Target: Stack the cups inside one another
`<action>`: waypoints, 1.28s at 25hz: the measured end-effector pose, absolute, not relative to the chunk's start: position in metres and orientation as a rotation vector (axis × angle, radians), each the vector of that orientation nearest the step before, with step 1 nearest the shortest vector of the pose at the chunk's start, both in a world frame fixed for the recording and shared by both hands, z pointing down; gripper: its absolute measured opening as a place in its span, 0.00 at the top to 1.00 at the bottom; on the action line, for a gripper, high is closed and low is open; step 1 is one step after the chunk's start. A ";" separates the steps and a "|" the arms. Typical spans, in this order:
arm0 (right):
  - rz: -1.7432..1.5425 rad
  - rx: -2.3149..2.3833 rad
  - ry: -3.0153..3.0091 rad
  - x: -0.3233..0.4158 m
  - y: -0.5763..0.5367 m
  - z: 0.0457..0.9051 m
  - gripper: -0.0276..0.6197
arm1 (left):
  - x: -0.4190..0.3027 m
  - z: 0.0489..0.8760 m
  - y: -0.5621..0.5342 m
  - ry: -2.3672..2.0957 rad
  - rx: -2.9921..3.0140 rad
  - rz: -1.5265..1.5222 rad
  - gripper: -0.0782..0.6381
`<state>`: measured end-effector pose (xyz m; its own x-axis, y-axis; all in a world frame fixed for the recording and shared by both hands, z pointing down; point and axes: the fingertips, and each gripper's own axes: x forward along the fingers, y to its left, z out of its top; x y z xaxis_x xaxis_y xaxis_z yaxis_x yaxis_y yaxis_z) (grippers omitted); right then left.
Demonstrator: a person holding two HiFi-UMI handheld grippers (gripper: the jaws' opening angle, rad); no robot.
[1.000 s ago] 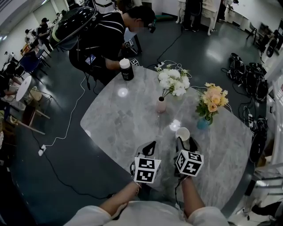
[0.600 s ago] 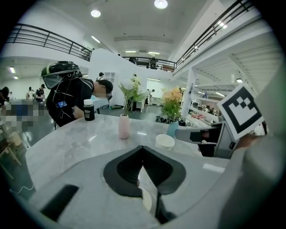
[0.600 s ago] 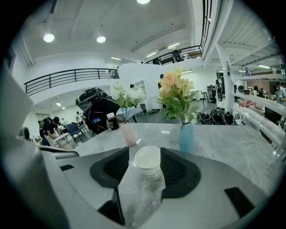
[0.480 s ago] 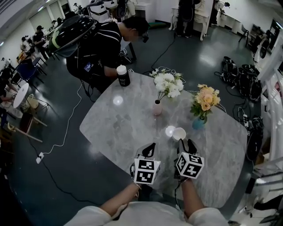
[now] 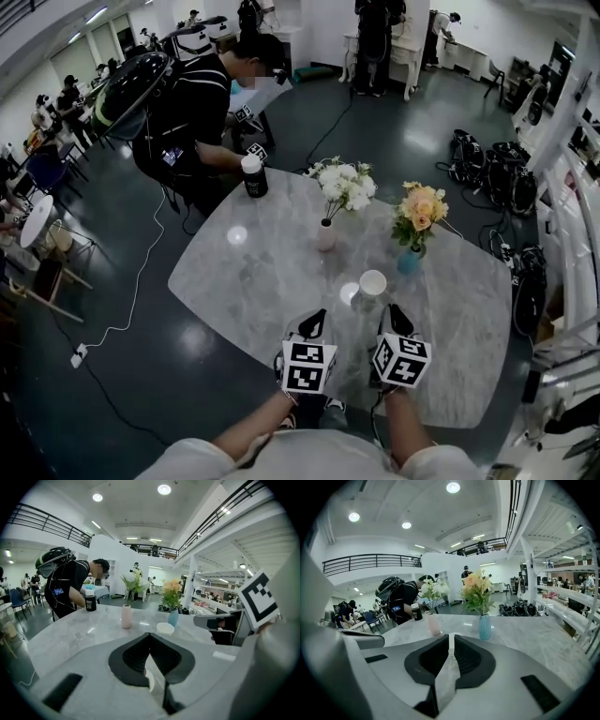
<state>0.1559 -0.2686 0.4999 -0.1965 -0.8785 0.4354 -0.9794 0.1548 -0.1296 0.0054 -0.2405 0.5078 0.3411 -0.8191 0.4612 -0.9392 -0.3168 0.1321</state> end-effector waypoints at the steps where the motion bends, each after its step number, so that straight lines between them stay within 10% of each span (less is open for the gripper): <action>1: 0.558 1.810 -2.173 0.156 -0.263 0.498 0.90 | 0.005 0.506 -0.237 -1.546 2.244 0.437 0.90; 32: 0.571 2.037 -2.022 0.150 -0.100 0.495 0.92 | 0.007 0.510 -0.135 -1.302 2.408 0.423 0.90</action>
<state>0.1502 -0.1005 0.4951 -0.0190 -0.9090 0.4163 -0.9925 -0.0332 -0.1177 0.0068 -0.1349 0.5098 0.5280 -0.7338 0.4275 -0.8449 -0.5047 0.1771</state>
